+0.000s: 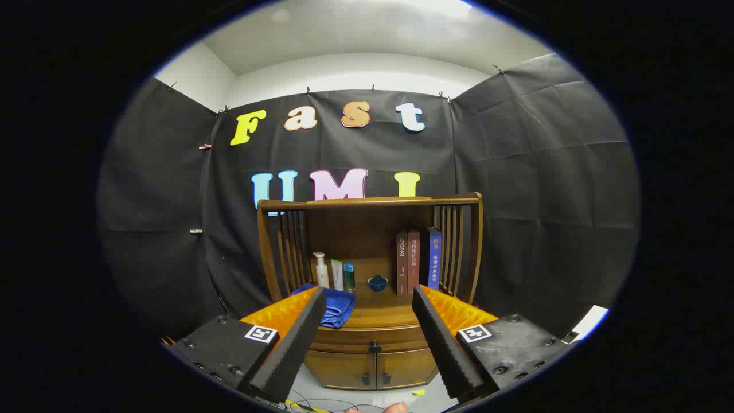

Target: Pull open the drawer, take out the items inside it, and place them on the countertop above the cabinet.

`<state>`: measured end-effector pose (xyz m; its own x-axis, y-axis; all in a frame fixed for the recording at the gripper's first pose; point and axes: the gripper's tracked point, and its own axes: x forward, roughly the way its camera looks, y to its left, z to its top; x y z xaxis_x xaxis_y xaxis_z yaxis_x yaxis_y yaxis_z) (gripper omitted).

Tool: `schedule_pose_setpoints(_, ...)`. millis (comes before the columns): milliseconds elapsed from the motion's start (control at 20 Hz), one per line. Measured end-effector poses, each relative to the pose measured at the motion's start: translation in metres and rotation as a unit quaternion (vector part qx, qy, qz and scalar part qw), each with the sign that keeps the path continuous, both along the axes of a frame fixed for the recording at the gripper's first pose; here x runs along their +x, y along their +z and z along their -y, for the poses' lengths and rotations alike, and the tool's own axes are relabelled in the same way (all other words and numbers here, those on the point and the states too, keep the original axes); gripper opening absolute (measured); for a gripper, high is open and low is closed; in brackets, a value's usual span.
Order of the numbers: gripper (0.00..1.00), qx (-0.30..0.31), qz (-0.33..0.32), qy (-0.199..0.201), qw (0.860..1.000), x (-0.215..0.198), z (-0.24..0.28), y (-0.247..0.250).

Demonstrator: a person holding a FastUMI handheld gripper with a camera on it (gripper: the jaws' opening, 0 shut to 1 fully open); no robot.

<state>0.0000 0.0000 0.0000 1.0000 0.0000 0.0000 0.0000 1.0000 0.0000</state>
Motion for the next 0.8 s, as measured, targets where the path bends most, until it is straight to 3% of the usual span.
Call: schedule_pose_setpoints(800, 0.99, 0.001, 0.008, -0.005, 1.0, 0.0008, -0.0057, -0.0112)
